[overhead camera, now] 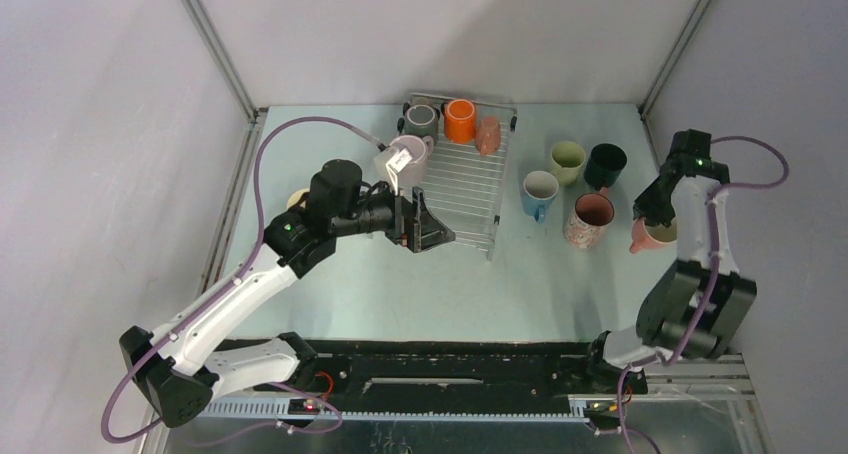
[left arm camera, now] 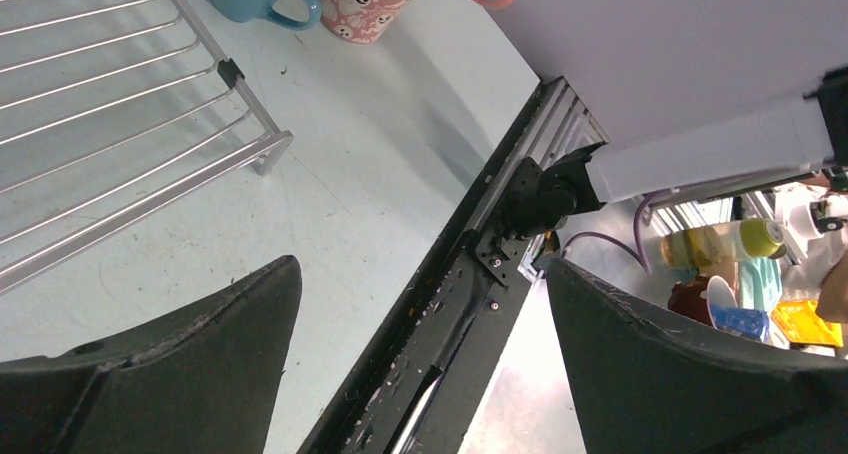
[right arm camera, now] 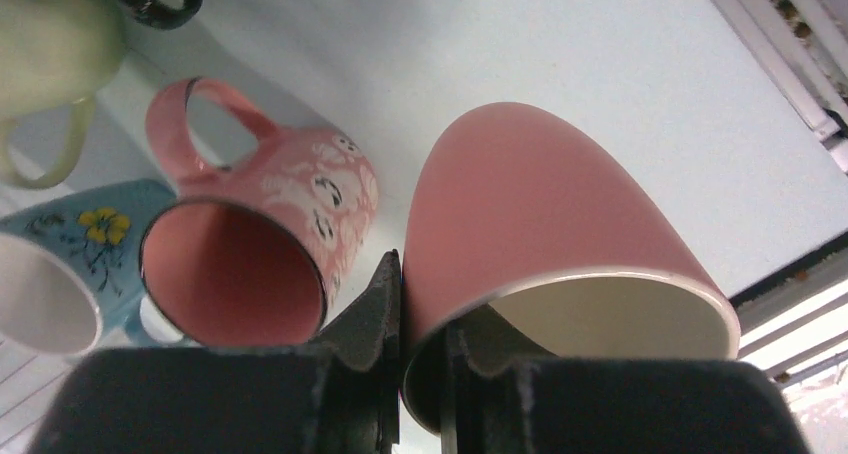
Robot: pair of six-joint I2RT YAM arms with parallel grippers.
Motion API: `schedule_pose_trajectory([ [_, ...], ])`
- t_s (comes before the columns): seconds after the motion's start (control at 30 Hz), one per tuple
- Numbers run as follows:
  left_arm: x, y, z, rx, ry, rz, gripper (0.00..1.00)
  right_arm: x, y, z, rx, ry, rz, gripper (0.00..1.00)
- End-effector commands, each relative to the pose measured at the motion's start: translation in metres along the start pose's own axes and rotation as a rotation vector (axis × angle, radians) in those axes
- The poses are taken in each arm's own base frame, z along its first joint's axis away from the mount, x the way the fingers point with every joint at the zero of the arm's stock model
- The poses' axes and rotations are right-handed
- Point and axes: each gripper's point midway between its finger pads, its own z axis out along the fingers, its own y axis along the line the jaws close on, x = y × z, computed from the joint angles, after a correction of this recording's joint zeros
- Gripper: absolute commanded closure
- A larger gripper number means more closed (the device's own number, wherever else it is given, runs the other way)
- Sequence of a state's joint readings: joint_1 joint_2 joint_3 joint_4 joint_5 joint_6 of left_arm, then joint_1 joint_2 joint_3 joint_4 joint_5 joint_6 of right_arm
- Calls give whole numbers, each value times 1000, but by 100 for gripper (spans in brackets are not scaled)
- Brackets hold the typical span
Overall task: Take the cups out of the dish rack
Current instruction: Place the cup at the center of the board.
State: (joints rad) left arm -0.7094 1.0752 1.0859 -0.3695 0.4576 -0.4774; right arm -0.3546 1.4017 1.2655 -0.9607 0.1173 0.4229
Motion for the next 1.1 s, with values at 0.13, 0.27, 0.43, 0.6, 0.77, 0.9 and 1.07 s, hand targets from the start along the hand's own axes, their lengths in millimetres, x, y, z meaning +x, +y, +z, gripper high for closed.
schedule_pose_trajectory([
  [0.13, 9, -3, -4, 31, 17, 50, 0, -57, 38, 38, -50, -14, -38, 100],
  [0.27, 9, -4, -4, 34, 19, 56, 0, -71, 46, 54, -22, 15, -46, 100],
  [0.43, 11, -3, -4, 36, 24, 59, 0, -78, 52, 77, 11, 64, -68, 100],
  [0.6, 14, -1, -3, 36, 35, 59, 0, -75, 59, 91, 22, 97, -94, 100],
  [0.77, 15, 0, -1, 36, 41, 59, 0, -66, 74, 102, 13, 126, -126, 100],
  [0.9, 16, 1, 0, 35, 45, 58, 0, -58, 80, 111, 28, 158, -145, 98],
  [1.07, 19, 3, 1, 32, 54, 52, 0, -52, 79, 116, 48, 179, -161, 90],
])
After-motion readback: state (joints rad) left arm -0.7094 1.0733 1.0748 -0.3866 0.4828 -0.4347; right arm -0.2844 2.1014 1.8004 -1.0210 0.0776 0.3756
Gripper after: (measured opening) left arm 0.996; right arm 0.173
